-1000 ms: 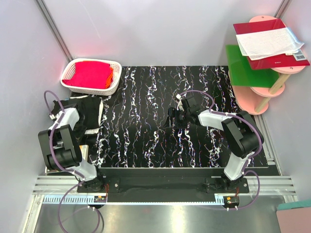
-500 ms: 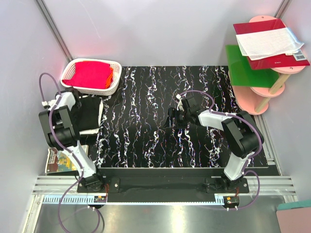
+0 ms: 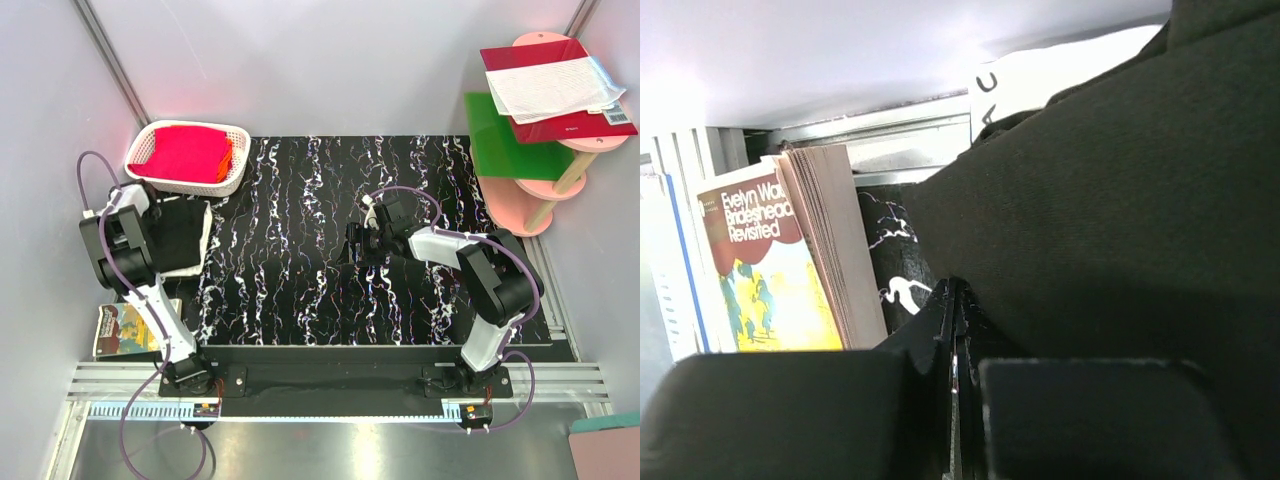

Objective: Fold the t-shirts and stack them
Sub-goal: Put the neatly folded tshirt into the corner of the board with the left arm

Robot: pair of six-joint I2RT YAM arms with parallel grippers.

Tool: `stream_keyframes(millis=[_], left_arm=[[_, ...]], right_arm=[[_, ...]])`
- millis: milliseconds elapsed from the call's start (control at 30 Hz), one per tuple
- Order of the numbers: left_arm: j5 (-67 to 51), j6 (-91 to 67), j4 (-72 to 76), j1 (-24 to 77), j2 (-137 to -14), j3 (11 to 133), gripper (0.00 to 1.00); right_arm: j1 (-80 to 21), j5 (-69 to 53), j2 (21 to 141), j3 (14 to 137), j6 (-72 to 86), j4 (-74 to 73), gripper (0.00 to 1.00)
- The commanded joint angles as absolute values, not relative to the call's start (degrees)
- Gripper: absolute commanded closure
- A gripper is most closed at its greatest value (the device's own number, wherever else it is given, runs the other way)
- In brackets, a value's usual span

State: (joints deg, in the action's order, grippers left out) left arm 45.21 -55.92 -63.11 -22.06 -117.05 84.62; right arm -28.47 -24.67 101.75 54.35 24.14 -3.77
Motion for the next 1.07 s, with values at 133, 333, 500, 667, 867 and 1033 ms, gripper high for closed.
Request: stream_keyframes(millis=[133,333,500,667,867,1033], left_arm=[[46.4,-51.3,-55.1,-10.7,-94.4,81.7,0.73],[36.2,-35.7,-44.2,-2.3,-81.1,80.6,0.01],[9.9,-24.3,-31.9,2.1,-77.3,74.2,0.01],[-9.9,-24.3,-22.5,8.3,-78.2,63.8,0.01],[-13.3,-27.8,-11.3,14.0,-79.5,51.2,0.01],[-14.6,-26.6,-9.4,14.9,-79.2,51.1,0.01]], right_arm=[[-28.6,-22.8,101.7,52.6,23.0,-9.5,0.22],[-28.6,-20.5,99.5,52.6,22.9,-9.4,0.22],[-28.6,-16.9,96.4,52.0,22.5,-9.4,0.22],[-28.7,-7.0,87.7,49.2,22.4,-9.1,0.20],[-28.6,5.3,73.4,44.6,21.4,-7.8,0.00],[-28.6,10.3,63.3,40.5,20.0,-5.4,0.00]])
